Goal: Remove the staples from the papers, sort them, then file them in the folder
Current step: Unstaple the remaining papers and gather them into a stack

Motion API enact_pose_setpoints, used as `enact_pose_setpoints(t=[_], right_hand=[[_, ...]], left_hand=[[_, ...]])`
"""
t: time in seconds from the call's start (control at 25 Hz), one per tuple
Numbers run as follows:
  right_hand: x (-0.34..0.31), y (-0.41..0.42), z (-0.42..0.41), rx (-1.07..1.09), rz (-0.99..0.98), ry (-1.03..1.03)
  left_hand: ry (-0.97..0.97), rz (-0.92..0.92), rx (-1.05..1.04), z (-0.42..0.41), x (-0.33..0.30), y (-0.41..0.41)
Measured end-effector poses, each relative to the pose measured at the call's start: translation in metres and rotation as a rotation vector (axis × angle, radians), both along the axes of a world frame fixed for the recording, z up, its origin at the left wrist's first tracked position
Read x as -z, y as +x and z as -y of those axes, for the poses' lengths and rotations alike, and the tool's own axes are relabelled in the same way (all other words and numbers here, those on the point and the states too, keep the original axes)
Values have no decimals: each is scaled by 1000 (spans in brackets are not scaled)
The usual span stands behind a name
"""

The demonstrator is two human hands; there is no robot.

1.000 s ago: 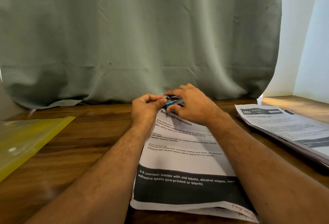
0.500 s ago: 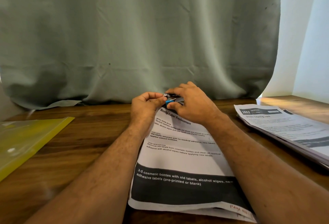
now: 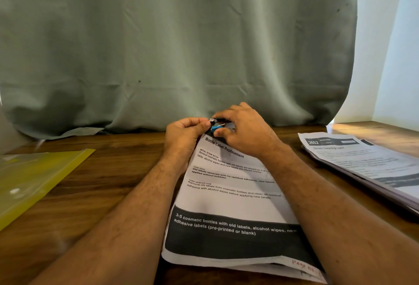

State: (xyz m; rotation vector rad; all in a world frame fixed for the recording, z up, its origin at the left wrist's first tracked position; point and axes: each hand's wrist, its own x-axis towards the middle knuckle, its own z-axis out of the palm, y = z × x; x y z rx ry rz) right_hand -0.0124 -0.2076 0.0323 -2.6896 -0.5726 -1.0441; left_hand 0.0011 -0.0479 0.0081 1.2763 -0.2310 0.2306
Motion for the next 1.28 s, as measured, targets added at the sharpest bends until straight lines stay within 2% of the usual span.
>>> enact_pose_setpoints(t=[0.48, 0.84, 0.96, 1.08, 1.2, 1.28], right_hand=[[0, -3, 1, 54, 31, 1], [-1, -1, -1, 160, 116, -127], [-2, -2, 5, 45, -9, -11], [-5, 3, 22, 4, -106, 200], [-1, 11, 51, 201, -162, 396], [10, 18, 71, 396, -310, 381]], left_hand=[[278, 183, -156, 0, 3, 3], [347, 242, -154, 1, 5, 3], [343, 224, -156, 1, 5, 2], [346, 163, -174, 1, 6, 2], [347, 74, -175, -1, 10, 5], [339, 32, -193, -2, 11, 8]])
